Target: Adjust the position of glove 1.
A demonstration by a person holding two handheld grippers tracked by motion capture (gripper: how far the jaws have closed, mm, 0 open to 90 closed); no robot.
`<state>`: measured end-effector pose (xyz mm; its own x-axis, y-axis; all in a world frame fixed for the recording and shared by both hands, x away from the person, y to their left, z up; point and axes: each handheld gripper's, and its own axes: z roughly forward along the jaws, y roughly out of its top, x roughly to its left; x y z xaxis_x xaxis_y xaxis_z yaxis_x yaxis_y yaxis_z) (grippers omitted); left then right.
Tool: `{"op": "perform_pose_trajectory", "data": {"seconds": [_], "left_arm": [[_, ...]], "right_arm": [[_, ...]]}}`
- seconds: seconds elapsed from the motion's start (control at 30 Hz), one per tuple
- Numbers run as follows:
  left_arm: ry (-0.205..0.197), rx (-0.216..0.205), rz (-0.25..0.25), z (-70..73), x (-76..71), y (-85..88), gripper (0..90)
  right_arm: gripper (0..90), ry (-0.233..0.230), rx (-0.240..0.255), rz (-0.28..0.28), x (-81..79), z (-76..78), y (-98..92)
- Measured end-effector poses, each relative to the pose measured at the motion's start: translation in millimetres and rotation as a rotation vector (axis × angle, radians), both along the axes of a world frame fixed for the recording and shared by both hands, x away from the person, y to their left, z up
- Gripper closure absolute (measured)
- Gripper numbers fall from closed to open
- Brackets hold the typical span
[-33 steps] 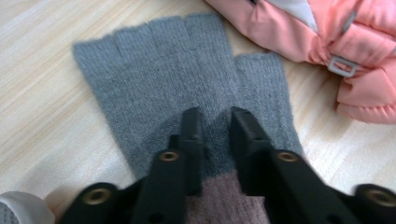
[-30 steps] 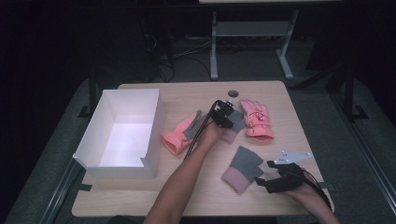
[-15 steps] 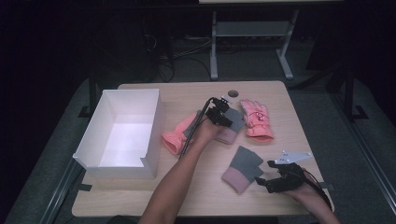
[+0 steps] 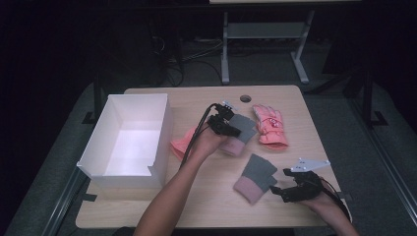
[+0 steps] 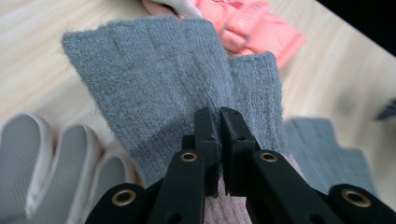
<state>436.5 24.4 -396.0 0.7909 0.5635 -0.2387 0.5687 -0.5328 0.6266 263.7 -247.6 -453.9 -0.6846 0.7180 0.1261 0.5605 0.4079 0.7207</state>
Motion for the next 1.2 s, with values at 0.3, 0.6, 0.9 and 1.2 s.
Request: {"op": "perform_pose_trajectory", "data": {"seconds": [0.3, 0.6, 0.9, 1.2], "left_arm": [[0.007, -0.019, -0.030, 12.7, -37.0, 7.3, 86.2], [0.026, -0.034, -0.083, 13.0, -67.9, -5.1, 86.1], [0.042, -0.008, -0.144, 3.7, -86.3, -25.4, 86.1], [0.057, 0.018, -0.158, -12.0, -94.7, -42.4, 86.1]], "right_arm": [[14.1, -0.004, 0.000, -0.025, 2.0, 0.1, -5.7], [14.1, -0.008, 0.000, -0.052, 5.3, -0.3, -14.9], [14.0, -0.007, 0.002, -0.059, 6.3, -0.1, -18.6], [13.8, -0.017, 0.003, -0.045, 5.5, 0.4, -18.9]]}}
